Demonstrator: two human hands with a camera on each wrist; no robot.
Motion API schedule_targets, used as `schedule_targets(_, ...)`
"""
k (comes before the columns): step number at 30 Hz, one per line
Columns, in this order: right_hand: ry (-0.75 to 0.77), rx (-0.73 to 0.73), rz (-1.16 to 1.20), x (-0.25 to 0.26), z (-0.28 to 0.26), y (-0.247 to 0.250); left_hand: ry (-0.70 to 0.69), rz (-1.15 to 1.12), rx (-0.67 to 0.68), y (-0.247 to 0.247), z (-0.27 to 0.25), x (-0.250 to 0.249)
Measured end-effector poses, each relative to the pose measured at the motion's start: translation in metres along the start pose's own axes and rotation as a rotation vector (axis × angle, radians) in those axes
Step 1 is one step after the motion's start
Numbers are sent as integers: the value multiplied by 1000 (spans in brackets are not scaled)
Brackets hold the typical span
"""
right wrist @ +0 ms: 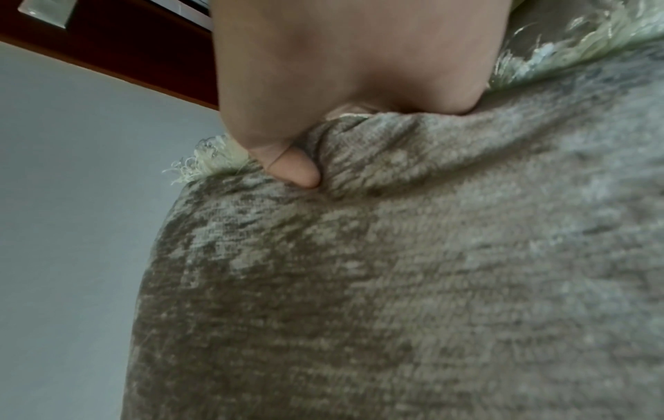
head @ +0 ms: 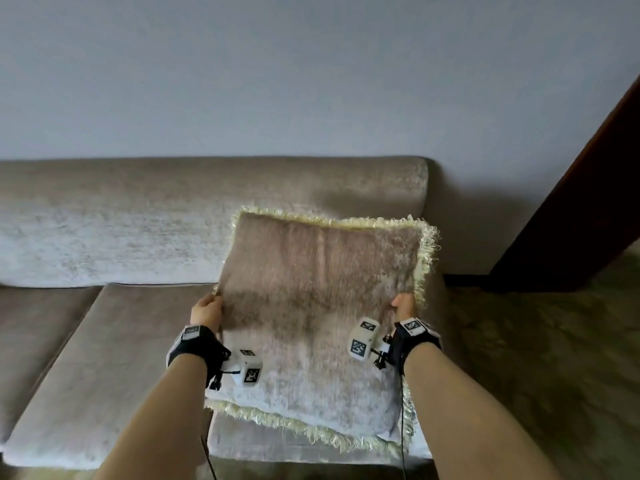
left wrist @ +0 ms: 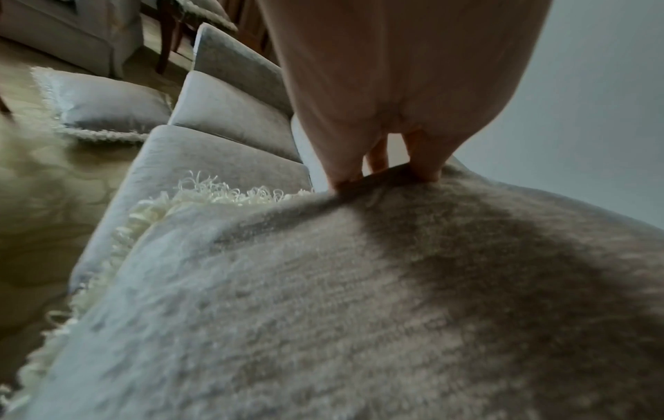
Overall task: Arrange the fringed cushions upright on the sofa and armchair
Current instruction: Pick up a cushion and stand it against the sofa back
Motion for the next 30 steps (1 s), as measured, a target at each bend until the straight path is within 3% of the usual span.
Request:
schedule_targets(9, 114, -29, 45, 49, 93, -105, -240, 183, 32, -73, 102, -25)
schedule_targets(16, 215, -4, 0, 57, 193, -178, -300, 125, -107, -148, 154, 0)
schedule_targets(22, 154, -70, 86, 37, 261, -199, -329, 111, -72, -205, 170, 33)
schedule_targets(27, 129, -105, 70, 22, 295, -205, -302, 148, -52, -225, 166, 66)
schedule_targets(30, 206, -113, -101, 24, 304, -209, -301, 181, -42, -230, 168, 60)
Point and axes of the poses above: each hand's wrist, its own z-axis towards the middle knuckle, its own y-axis out of the back of the hand, x = y × z, the point moved 5 cm from there along z, towards the middle knuckle, and after that the axes turned 13 degrees about -x, right-handed, at the moved point
